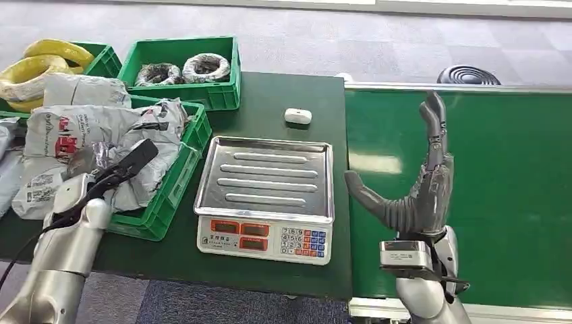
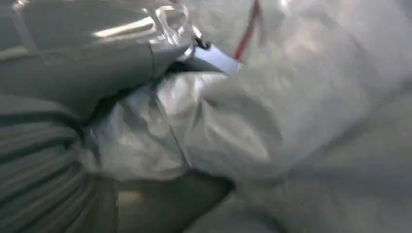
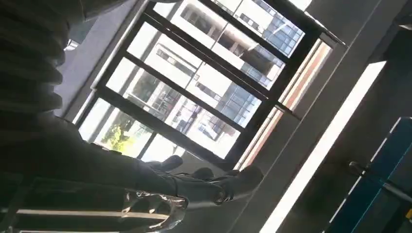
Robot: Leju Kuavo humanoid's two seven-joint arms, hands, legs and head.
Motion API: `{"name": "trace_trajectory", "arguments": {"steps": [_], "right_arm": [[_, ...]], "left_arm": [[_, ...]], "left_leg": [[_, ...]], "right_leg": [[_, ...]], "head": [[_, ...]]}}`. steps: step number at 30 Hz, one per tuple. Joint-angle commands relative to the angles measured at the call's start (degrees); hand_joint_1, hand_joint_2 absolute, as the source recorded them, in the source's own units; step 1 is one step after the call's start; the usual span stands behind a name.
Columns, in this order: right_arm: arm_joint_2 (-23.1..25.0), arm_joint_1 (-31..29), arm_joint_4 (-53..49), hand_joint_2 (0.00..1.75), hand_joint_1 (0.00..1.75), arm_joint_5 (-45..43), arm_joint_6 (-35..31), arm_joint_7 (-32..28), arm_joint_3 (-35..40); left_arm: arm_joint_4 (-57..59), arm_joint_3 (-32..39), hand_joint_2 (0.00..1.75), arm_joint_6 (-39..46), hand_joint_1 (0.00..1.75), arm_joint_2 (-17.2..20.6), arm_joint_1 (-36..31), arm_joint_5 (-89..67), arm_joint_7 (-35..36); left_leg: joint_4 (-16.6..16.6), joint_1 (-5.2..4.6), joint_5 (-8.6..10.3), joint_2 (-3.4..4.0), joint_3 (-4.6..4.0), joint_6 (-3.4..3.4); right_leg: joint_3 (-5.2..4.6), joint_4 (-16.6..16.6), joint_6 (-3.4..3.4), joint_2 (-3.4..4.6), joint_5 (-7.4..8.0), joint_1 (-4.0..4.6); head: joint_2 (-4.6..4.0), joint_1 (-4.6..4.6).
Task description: Moved the parcel from conveyor to table for the left to box.
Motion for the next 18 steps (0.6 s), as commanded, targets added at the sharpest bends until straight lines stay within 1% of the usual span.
{"name": "trace_trajectory", "arguments": {"steps": [1,5,7,8,10,12,13,15,16,18], "right_arm": [[-1.7,4.5,-0.1,1.75,0.0,0.6,-2.2,-0.8,-0.2],[-2.4,7.0,-1.1,1.75,0.0,0.4,-3.3,-2.2,-0.5],[-2.7,7.3,-1.0,1.75,0.0,0.1,-3.5,-2.6,-0.6],[-2.8,7.3,-0.9,1.75,0.0,0.1,-3.6,-2.7,-0.6],[-3.1,7.3,-0.7,1.75,0.0,-0.2,-3.5,-2.8,-0.6],[-3.7,7.4,-0.2,1.75,0.0,-1.0,-3.2,-2.9,-0.4],[-3.9,7.5,0.1,1.75,0.0,-1.4,-3.0,-3.1,-0.5],[-4.7,7.8,0.6,1.75,0.0,-2.1,-1.9,-2.6,-0.8],[-4.9,7.9,0.8,1.75,0.0,-2.3,-1.7,-2.7,-1.0],[-5.6,9.1,0.5,1.75,0.0,-3.4,0.0,-2.4,-1.8]], "left_arm": [[-8.8,7.6,1.75,17.9,0.0,-4.2,4.2,4.9,-2.7],[-15.6,7.5,1.75,24.7,0.0,-5.8,6.1,11.6,-7.4],[-17.7,6.9,1.75,25.6,0.0,-6.0,6.6,14.6,-9.1],[-19.0,6.7,1.75,26.3,0.0,-6.3,6.9,17.7,-11.2],[-20.5,6.1,1.75,26.7,0.0,-6.4,7.2,20.1,-12.3],[-22.8,5.5,1.75,29.0,0.0,-6.5,8.1,24.2,-16.0],[-24.2,5.1,1.75,29.5,0.0,-6.4,8.7,24.3,-16.5],[-28.8,3.7,1.75,34.4,0.0,-6.1,11.0,23.6,-22.8],[-30.7,3.6,1.75,34.5,0.0,-6.3,12.0,23.7,-22.7],[-35.4,2.1,1.75,37.4,0.0,-6.4,15.4,23.6,-27.9]], "left_leg": [[-0.1,0.02,0.08,-0.04,0.0,0.07],[-0.1,0.02,0.09,-0.12,-0.05,0.11],[0.0,0.02,0.03,-0.09,-0.09,0.07],[-0.2,0.01,0.14,-0.11,-0.08,0.16],[0.0,0.0,0.04,-0.12,-0.14,0.06],[0.0,0.01,0.06,-0.11,-0.17,0.07],[0.0,0.01,0.08,-0.1,-0.15,0.08],[0.0,0.02,0.03,-0.09,-0.12,0.05],[-0.1,0.01,0.06,-0.08,-0.12,0.07],[-0.1,0.01,0.1,-0.04,-0.09,0.11]], "right_leg": [[0.04,-0.1,-0.11,-0.15,0.07,0.05],[0.02,-0.2,-0.1,-0.22,0.06,0.06],[-0.03,-0.1,-0.06,-0.15,0.01,0.05],[0.02,-0.3,-0.15,-0.27,0.12,0.07],[-0.06,-0.1,-0.06,-0.12,0.03,0.03],[-0.09,-0.1,-0.09,-0.14,0.05,0.04],[-0.08,-0.1,-0.11,-0.15,0.08,0.04],[-0.07,-0.1,-0.07,-0.09,0.04,0.04],[-0.07,-0.1,-0.1,-0.1,0.07,0.04],[-0.04,-0.2,-0.14,-0.12,0.11,0.05]], "head": [[0.0,0.0],[0.0,-0.02],[0.0,0.0],[0.0,0.0],[0.0,0.0],[0.0,0.0],[0.0,0.0],[0.0,0.0],[0.0,0.0],[0.0,0.0]]}}
